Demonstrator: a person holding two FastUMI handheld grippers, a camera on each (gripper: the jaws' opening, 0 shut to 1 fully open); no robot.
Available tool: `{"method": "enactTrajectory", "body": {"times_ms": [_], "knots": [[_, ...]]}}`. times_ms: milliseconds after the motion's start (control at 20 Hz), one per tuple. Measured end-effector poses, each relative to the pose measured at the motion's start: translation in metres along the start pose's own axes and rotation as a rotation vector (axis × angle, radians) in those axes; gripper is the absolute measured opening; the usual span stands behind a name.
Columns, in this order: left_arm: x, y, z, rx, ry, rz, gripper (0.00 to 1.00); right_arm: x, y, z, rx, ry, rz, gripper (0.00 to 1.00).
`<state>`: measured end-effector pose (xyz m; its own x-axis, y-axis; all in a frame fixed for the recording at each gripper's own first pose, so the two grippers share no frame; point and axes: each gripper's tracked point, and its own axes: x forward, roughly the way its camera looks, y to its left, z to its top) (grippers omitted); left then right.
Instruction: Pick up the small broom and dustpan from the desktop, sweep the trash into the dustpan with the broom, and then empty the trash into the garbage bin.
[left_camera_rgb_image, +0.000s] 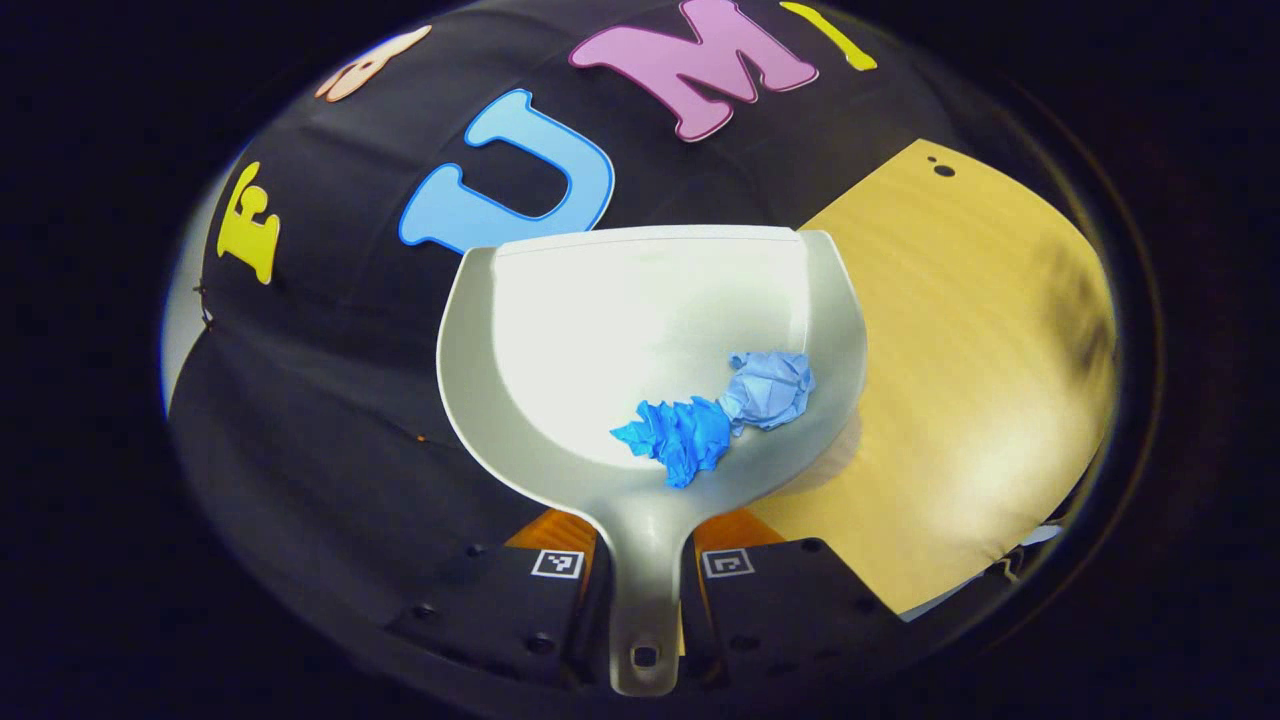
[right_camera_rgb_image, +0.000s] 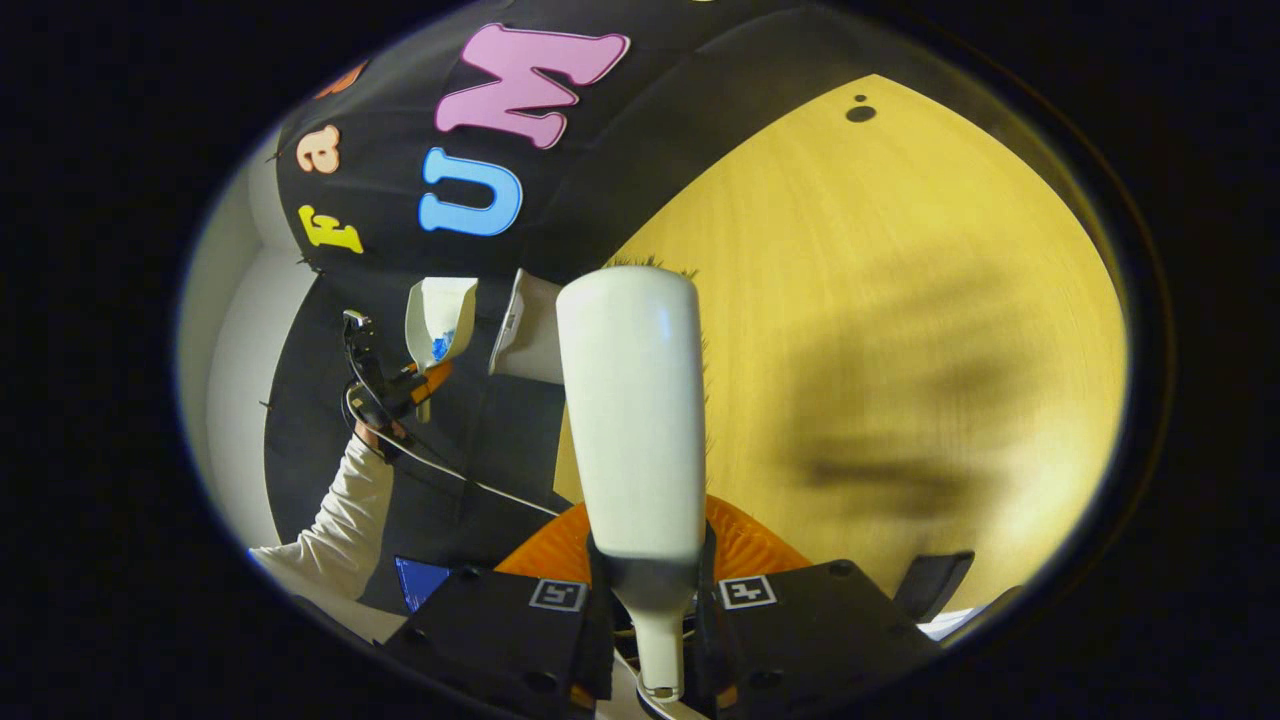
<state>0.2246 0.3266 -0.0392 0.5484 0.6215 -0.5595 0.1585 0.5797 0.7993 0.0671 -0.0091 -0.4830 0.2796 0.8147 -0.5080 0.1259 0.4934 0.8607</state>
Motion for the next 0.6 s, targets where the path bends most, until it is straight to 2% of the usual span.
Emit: {"method": "enactTrajectory", "body": {"times_ms": [250, 350, 600], "knots": [[-0.005, 0.017, -0.023, 0.254, 0.13, 0.143, 0.27, -0.035, -0.046, -0.022, 0.047, -0.03, -0.041, 0.34], [-0.004, 0.025, -0.026, 0.363, 0.163, 0.195, 0.27, -0.035, -0.063, -0.029, 0.06, -0.036, -0.064, 0.34], [-0.011, 0.049, -0.02, 0.818, 0.207, 0.438, 0.27, -0.027, -0.078, -0.043, 0.061, -0.017, -0.091, 0.34]]}}
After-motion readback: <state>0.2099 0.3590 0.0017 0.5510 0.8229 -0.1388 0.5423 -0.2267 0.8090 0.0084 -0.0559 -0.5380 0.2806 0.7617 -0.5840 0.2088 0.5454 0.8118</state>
